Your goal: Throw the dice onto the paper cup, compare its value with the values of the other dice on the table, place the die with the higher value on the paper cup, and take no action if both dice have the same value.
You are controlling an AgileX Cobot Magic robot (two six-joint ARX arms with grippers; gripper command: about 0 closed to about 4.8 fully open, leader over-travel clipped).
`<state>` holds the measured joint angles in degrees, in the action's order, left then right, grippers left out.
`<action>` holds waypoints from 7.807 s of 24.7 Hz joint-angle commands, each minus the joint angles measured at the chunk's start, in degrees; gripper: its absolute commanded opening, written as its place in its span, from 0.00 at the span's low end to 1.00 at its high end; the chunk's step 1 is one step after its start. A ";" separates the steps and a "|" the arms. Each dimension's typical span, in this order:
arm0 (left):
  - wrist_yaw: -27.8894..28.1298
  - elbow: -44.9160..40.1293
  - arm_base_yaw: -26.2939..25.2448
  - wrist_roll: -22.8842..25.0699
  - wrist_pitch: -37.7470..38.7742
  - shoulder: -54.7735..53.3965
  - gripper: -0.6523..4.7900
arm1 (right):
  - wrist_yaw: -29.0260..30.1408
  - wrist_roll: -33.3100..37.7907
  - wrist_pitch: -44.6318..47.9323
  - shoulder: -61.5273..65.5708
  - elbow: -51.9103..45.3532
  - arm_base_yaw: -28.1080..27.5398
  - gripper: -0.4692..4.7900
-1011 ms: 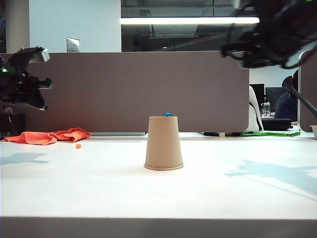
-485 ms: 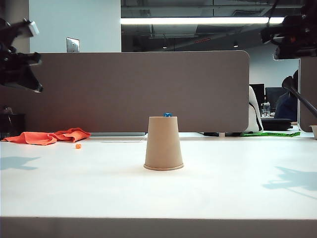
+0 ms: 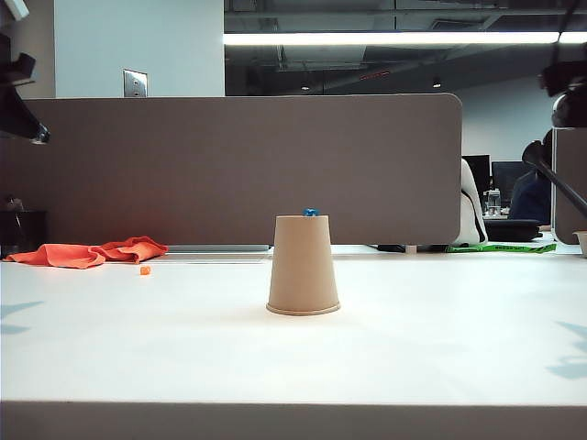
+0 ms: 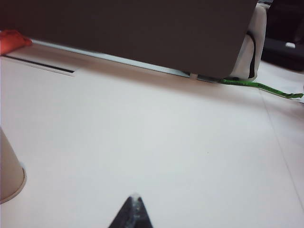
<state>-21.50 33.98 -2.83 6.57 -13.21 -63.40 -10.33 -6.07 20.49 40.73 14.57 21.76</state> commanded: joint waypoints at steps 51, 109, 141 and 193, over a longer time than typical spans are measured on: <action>4.55 -17.40 0.02 -11.47 27.91 63.10 0.11 | 10.19 1.16 -11.13 -40.85 -13.42 -23.08 0.09; 20.65 -33.53 0.04 -4.02 13.51 63.10 0.11 | 17.77 0.33 -21.22 -40.83 -14.21 -26.77 0.09; 20.59 -33.53 0.04 -6.60 14.21 63.10 0.11 | 7.23 1.09 -15.89 -40.83 -14.21 -16.13 0.09; 20.83 -33.53 0.02 -3.58 11.41 63.10 0.11 | 8.98 0.02 -17.68 -40.85 -14.21 -23.43 0.09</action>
<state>-0.84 0.27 -2.81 2.98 -1.39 -0.25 -1.37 -6.24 2.09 -0.08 0.43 -1.72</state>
